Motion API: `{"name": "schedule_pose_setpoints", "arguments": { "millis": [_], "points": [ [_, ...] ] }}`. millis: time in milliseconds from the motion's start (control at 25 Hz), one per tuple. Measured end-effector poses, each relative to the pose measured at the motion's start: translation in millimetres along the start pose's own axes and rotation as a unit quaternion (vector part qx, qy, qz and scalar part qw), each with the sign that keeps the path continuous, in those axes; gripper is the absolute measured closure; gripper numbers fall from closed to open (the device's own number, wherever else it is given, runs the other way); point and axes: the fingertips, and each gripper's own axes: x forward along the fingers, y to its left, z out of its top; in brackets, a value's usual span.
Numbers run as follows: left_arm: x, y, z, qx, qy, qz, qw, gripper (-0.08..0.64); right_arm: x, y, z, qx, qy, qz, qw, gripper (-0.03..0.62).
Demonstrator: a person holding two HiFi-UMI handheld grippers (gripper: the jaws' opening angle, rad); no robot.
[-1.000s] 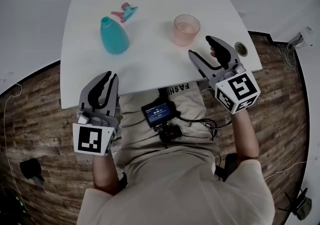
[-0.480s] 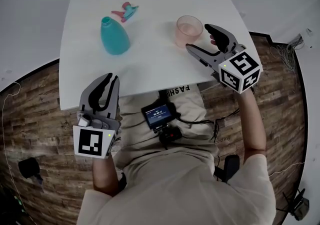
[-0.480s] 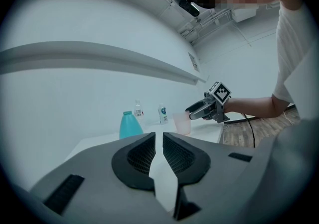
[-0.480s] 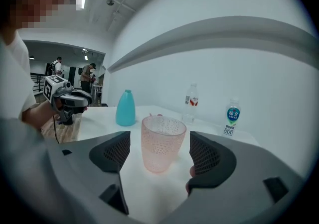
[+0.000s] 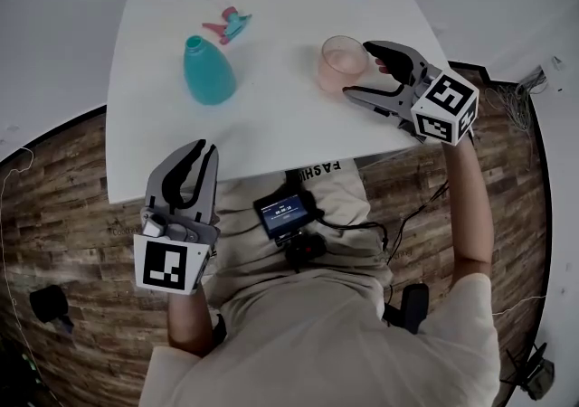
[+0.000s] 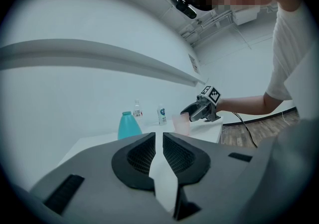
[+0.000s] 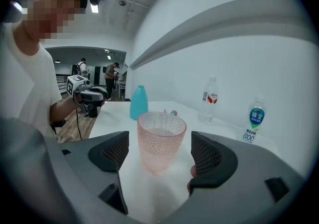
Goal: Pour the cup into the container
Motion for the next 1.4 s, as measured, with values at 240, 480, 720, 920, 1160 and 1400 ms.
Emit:
{"name": "schedule_pose_setpoints", "arguments": {
  "millis": [240, 480, 720, 920, 1160, 1400],
  "points": [
    [2.8, -2.8, 6.3, -0.011, -0.005, -0.003, 0.9999, 0.52, 1.9, -6.7, -0.4, 0.008, -0.003, 0.049, 0.999, 0.215],
    [6.2, 0.0, 8.8, -0.014, 0.004, -0.003, 0.9999, 0.52, 7.0, -9.1, -3.9, -0.009, 0.011, 0.095, 0.995, 0.201],
    [11.5, 4.0, 13.7, -0.016, 0.009, -0.005, 0.9998, 0.52, 14.6, 1.3, -6.2, -0.018, 0.014, 0.146, 0.989, 0.198],
    [13.8, 3.4, 18.8, -0.011, 0.008, -0.005, 0.9999, 0.52, 20.9, 6.9, -5.4, -0.028, 0.011, 0.162, 0.986, 0.198],
    [17.4, 6.4, 19.6, -0.016, 0.011, -0.002, 0.9998, 0.52, 29.3, 8.2, -8.4, -0.034, 0.011, 0.173, 0.984, 0.198],
    [13.3, 9.9, 16.7, -0.02, 0.016, 0.003, 0.9997, 0.52, 32.3, 7.7, -8.0, -0.032, 0.003, 0.163, 0.986, 0.21]
  ]
}}
